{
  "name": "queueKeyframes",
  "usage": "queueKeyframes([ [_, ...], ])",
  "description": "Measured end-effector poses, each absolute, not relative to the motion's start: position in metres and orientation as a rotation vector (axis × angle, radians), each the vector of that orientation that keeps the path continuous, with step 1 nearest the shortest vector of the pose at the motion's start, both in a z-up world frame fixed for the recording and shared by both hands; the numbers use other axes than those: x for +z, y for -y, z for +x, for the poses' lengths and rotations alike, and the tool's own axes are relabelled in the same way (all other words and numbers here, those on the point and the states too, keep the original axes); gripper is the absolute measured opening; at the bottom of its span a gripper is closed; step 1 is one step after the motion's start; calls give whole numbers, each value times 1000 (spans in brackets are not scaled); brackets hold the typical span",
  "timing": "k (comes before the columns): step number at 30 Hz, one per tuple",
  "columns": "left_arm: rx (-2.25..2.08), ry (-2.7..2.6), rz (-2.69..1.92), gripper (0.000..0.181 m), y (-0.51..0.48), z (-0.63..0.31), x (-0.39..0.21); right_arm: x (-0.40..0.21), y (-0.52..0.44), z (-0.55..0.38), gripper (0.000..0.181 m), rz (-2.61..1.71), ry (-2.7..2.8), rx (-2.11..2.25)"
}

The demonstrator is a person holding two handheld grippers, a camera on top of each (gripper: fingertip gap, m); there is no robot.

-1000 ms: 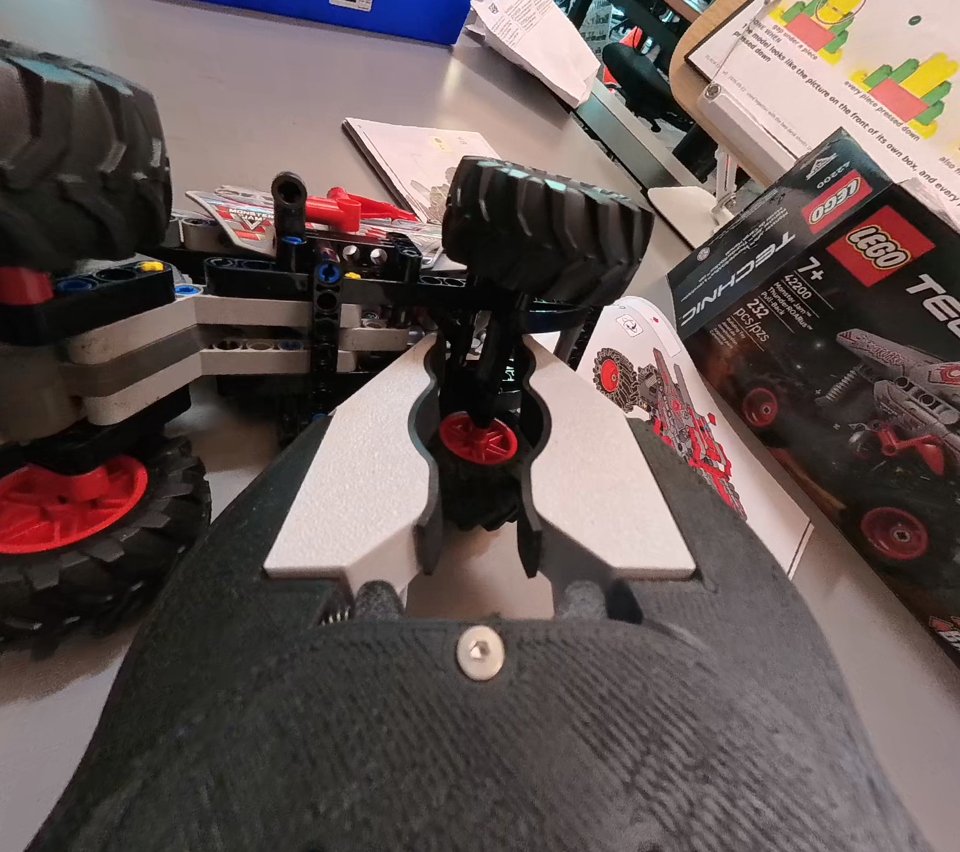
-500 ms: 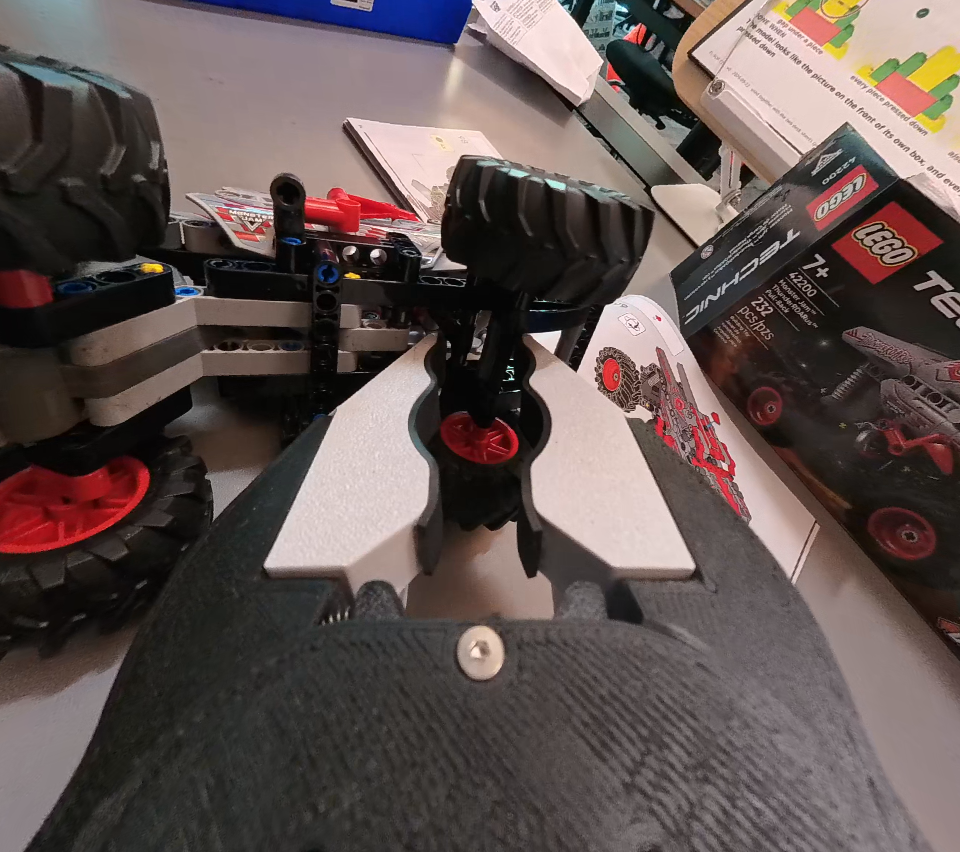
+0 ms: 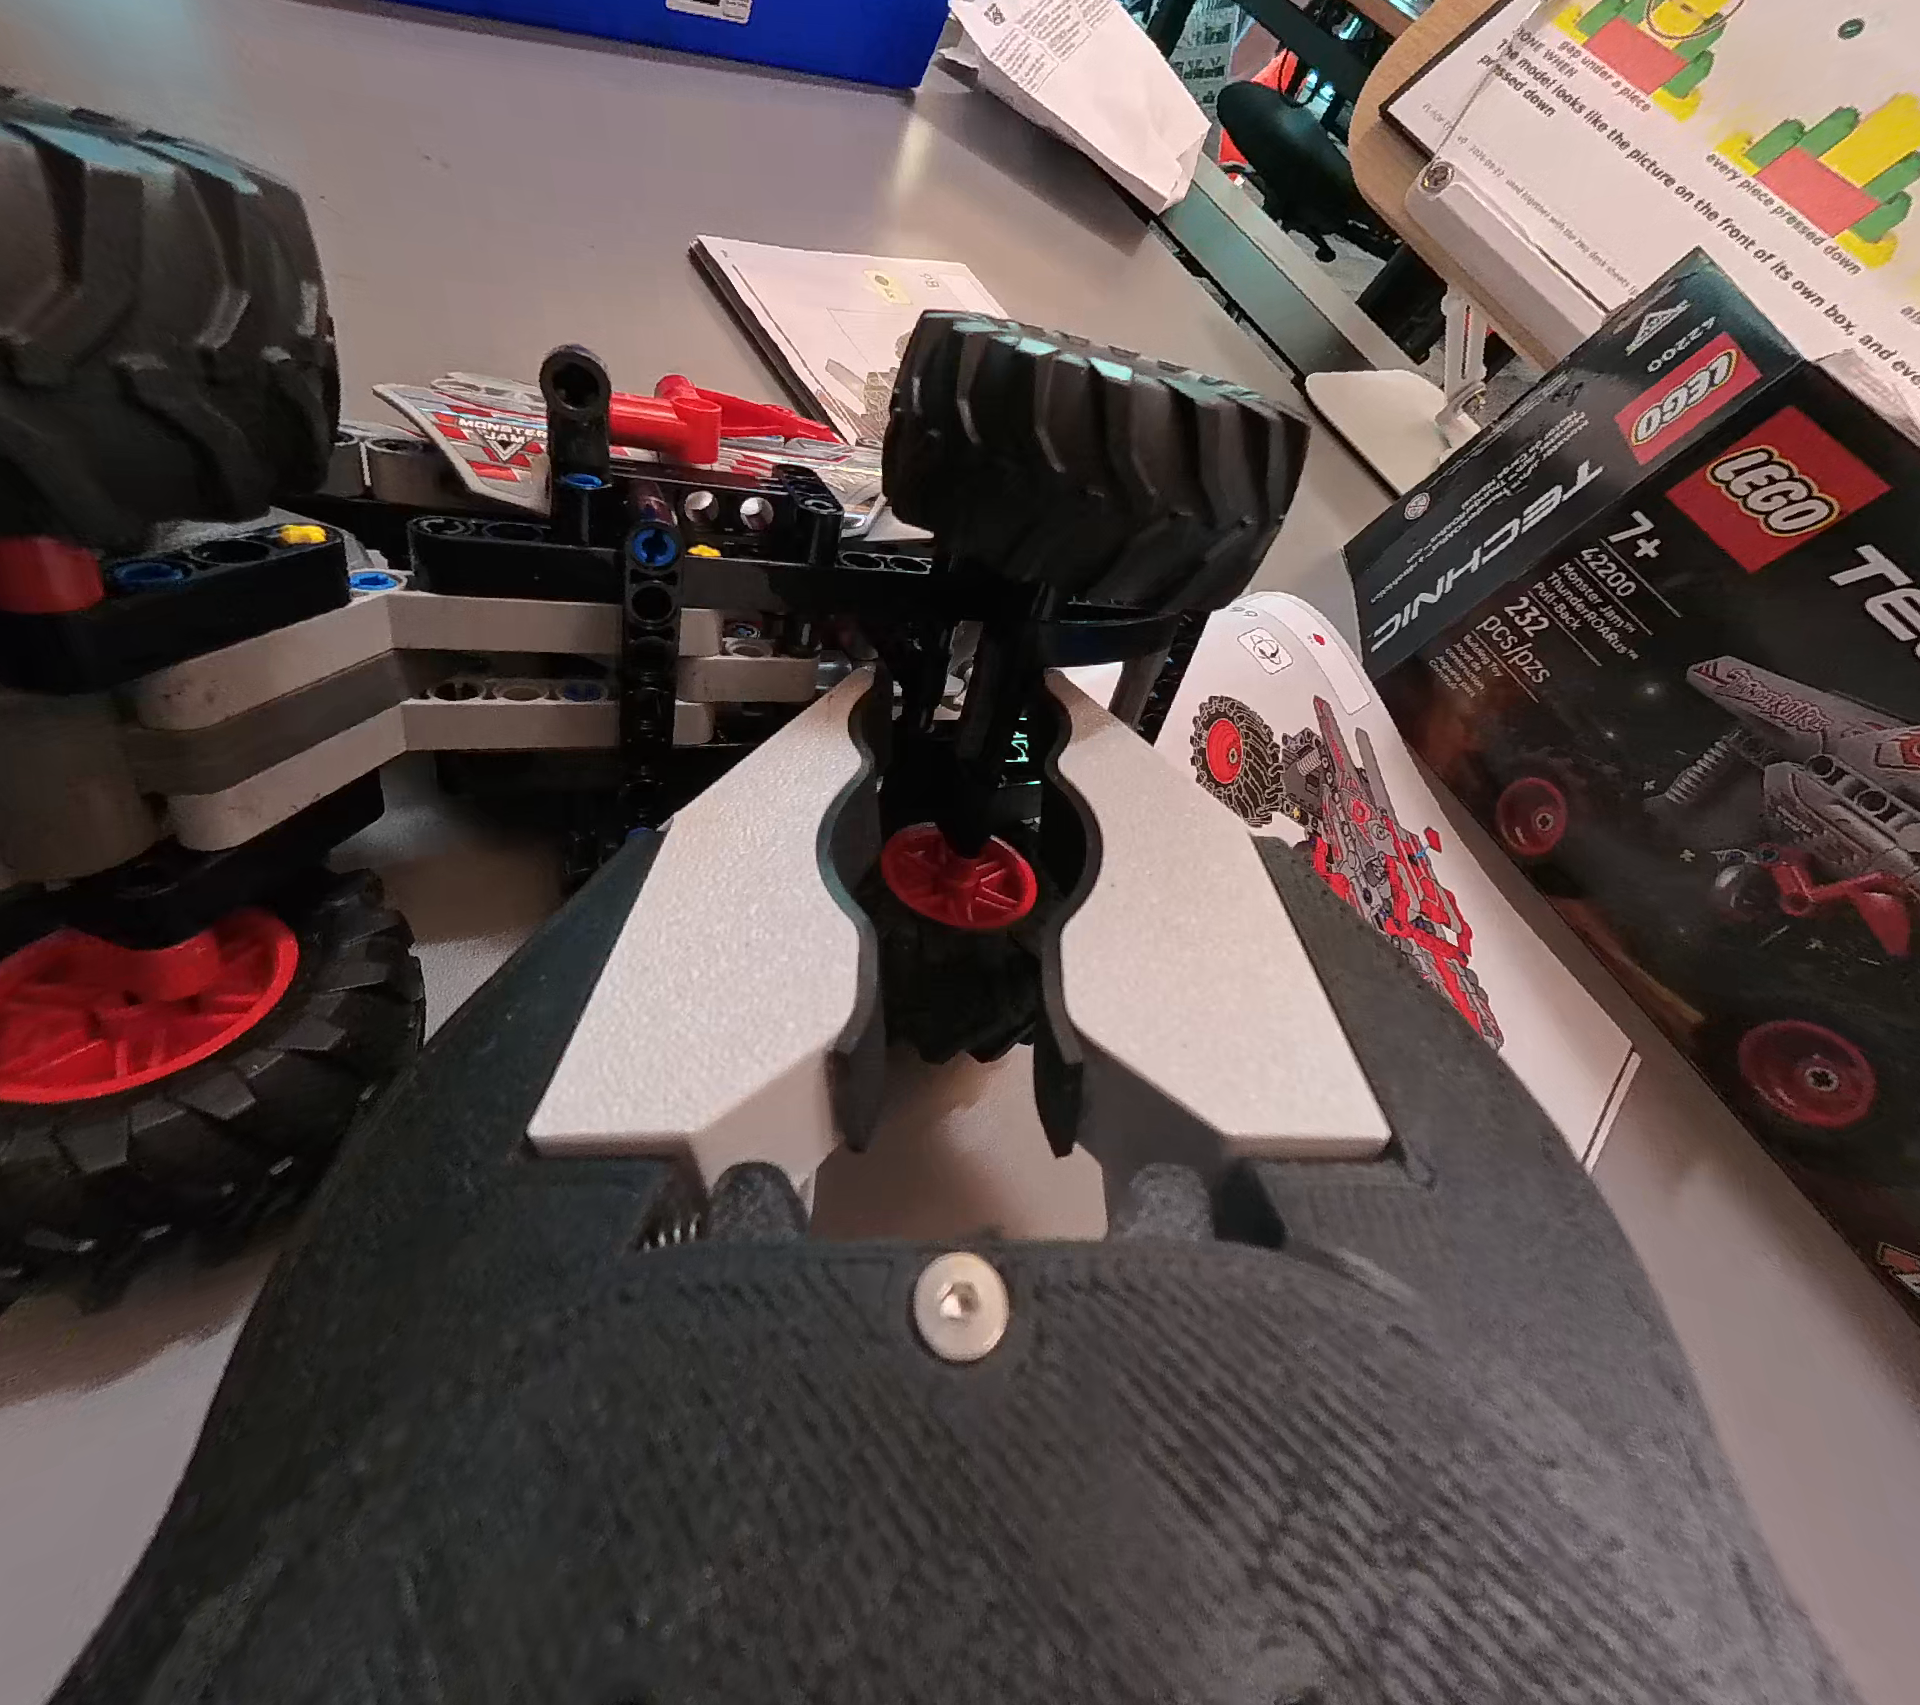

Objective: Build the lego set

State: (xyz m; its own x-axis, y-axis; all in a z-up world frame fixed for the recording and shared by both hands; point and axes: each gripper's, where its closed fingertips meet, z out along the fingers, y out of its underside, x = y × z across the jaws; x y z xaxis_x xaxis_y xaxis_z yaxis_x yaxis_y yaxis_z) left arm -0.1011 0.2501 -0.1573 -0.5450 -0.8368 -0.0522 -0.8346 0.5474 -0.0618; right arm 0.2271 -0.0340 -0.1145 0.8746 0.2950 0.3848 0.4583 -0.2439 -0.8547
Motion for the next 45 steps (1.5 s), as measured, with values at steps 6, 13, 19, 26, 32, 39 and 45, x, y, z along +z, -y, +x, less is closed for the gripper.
queueKeyframes([
  [6, -319, -2441, -1406, 26, -251, -43, -146, -114, 34, 227, 24, -1843, 567, -173],
  [13, -243, -2504, -1361, 13, -249, -41, -163, -114, 33, 226, 24, -1842, 567, -175],
  [19, -258, -2493, -1379, 4, -249, -39, -165, -116, 32, 224, 24, -1841, 565, -175],
  [26, -298, -2422, -1401, 4, -250, -36, -159, -115, 33, 226, 24, -1838, 566, -175],
  [32, -453, -2089, -1383, 5, -241, -24, -91, -116, 34, 226, 24, -1830, 567, -187],
  [39, -805, -1925, -1200, 4, -118, 6, -41, -116, 33, 228, 25, -1823, 577, -191],
  [45, -1081, -1911, -1096, 4, -19, 61, -57, -114, 40, 223, 27, -1801, 622, -147],
])
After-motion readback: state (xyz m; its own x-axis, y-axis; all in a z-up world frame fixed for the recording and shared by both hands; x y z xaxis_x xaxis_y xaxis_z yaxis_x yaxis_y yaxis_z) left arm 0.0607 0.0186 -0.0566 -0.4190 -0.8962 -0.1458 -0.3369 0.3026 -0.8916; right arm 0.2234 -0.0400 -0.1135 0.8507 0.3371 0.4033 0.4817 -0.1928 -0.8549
